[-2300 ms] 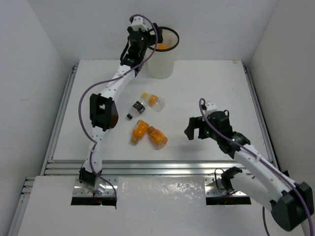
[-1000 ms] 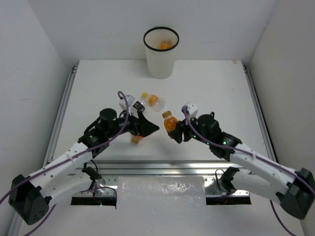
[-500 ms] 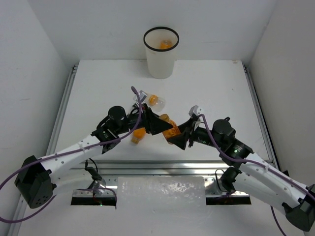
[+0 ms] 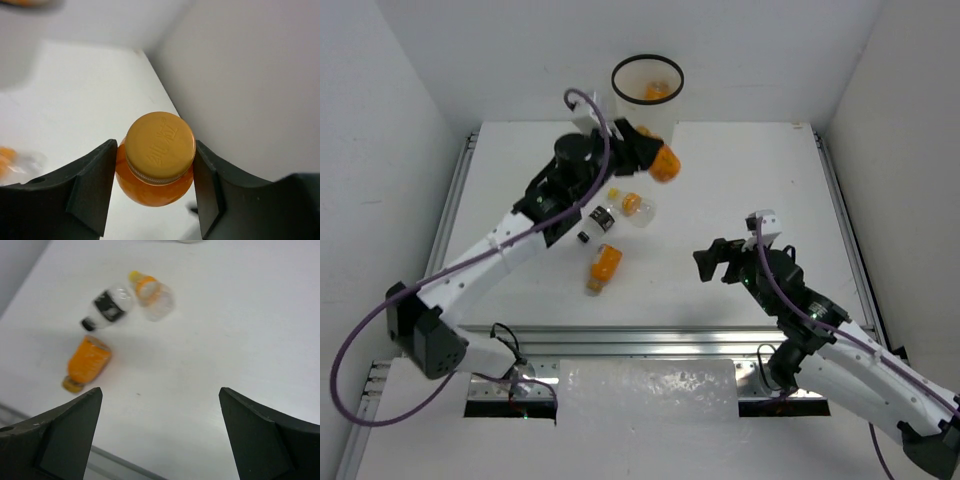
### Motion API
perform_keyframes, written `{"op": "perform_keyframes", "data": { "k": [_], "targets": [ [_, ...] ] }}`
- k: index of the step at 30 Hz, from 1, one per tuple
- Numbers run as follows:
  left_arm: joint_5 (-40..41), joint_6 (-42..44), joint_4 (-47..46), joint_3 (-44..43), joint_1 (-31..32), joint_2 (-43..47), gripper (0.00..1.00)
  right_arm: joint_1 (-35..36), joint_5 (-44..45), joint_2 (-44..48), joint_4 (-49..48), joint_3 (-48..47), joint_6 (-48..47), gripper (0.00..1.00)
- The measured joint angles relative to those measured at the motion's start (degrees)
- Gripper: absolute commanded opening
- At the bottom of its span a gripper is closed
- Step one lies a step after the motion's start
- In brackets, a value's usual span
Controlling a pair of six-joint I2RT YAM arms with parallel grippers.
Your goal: Put the plastic bottles in the bin
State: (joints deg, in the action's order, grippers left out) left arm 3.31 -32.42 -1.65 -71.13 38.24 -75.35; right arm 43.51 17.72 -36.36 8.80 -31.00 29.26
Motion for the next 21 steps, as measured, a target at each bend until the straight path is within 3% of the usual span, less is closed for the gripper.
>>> {"op": "perform_keyframes", "data": {
  "k": [6, 12, 14, 15, 18, 20, 21],
  "targets": [
    [12.70, 3.23, 3.54, -24.35, -9.81, -19.54, 0.00, -0.09, 9.40, 3.54, 6.78, 3.37, 5.05, 0.99],
    [15.02, 10.03, 0.48, -50.47, -15.69, -44.87, 0.01, -0.09, 8.55, 4.00, 7.61, 5.53, 6.78, 0.99],
    [14.27, 12.02, -0.59, -58.75, -16.85, -52.83, 0.15, -0.09, 7.19, 3.63, 6.88, 7.04, 6.86, 0.99],
    [13.40, 12.92, -1.29, -62.10, -17.35, -56.13, 0.40, -0.09, 6.27, 3.08, 6.73, 7.67, 6.86, 0.99],
    [11.19, 13.77, -3.28, -67.67, -18.62, -62.95, 0.81, -0.09, 4.11, 0.44, 6.62, 8.20, 6.88, 0.99],
    [9.86, 14.03, -4.70, -68.61, -18.93, -65.13, 0.88, -0.07, 2.58, -1.53, 5.79, 8.41, 6.82, 0.99],
    [9.14, 14.03, -5.25, -69.11, -19.15, -65.70, 0.99, -0.07, 1.77, -2.38, 5.27, 8.70, 6.78, 0.99]
  ]
}}
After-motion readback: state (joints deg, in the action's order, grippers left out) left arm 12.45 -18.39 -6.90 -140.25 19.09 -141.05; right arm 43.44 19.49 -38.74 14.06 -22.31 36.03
